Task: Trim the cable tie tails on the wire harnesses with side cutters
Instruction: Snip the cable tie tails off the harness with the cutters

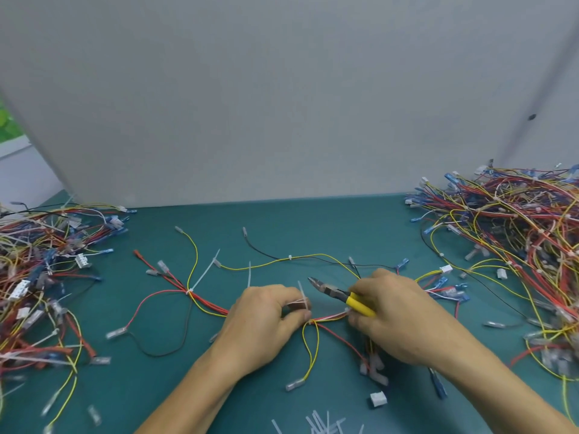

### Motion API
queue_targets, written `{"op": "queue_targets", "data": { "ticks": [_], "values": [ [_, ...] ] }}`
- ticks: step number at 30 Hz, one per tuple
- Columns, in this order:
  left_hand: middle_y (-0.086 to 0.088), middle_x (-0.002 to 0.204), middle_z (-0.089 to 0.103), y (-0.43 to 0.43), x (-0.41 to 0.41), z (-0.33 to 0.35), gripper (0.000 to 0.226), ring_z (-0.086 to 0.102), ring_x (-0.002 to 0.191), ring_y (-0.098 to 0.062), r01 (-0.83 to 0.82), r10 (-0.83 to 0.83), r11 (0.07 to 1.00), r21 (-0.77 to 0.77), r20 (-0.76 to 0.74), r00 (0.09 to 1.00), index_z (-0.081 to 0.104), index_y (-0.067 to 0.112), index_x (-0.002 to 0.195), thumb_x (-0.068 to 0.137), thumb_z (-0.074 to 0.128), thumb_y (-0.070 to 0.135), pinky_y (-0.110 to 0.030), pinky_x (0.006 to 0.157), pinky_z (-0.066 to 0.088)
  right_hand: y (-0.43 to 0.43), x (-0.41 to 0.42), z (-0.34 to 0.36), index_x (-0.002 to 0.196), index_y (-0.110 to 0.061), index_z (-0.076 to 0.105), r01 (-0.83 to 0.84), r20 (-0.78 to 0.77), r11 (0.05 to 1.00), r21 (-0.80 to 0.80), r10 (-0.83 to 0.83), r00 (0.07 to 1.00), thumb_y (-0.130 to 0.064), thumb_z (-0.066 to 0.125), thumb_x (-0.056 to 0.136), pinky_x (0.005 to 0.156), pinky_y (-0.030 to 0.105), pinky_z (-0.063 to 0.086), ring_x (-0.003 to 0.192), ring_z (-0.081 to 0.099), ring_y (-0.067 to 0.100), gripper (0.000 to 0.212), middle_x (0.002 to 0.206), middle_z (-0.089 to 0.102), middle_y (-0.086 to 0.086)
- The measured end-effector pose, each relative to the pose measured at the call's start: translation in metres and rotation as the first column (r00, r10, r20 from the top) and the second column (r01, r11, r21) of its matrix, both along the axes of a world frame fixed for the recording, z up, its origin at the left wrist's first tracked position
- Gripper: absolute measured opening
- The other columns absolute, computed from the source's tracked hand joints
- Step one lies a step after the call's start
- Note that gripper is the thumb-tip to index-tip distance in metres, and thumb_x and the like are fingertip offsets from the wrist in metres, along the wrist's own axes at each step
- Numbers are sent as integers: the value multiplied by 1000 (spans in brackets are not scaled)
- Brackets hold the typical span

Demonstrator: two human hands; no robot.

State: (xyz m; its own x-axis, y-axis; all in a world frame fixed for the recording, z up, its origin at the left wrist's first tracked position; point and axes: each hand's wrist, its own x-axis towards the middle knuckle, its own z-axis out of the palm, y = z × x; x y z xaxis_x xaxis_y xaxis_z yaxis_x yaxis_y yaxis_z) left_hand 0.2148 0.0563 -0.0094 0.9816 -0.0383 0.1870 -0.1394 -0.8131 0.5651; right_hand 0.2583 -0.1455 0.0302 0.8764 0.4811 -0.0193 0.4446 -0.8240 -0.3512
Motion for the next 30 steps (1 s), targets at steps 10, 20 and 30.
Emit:
{"op": "queue_targets", "data": {
  "ticks": [10, 20, 30],
  "values": [
    [18, 67, 63, 0, 2, 2, 13, 53, 62, 2, -35, 28, 995, -95, -78, 997, 70, 26, 77, 86, 65, 34, -18, 62, 41, -8, -5, 12, 90, -24, 55, 0, 165, 940, -342, 60, 985, -32, 45, 90, 50, 29, 26, 79, 49, 27, 12, 86, 45, -5],
    [12, 65, 63, 6, 3, 4, 15, 43, 56, -14, -26, -14, 948, -318, -123, 992, 66, 20, 72, 86, 66, 27, -27, 58, 40, 2, -10, 6, 81, -27, 47, -79, 128, 903, -422, 146, 981, -20, 50, 82, 46, 28, 18, 75, 41, 27, 7, 86, 39, -4],
    [19, 61, 61, 2, 0, 4, 15, 41, 50, -6, -4, -21, 969, -246, -96, 995, 67, 26, 70, 85, 67, 26, -17, 54, 36, 5, -10, 5, 81, -24, 47, -89, 117, 905, -417, 151, 982, -19, 55, 83, 47, 31, 20, 76, 40, 27, 10, 88, 39, -2]
  ]
}}
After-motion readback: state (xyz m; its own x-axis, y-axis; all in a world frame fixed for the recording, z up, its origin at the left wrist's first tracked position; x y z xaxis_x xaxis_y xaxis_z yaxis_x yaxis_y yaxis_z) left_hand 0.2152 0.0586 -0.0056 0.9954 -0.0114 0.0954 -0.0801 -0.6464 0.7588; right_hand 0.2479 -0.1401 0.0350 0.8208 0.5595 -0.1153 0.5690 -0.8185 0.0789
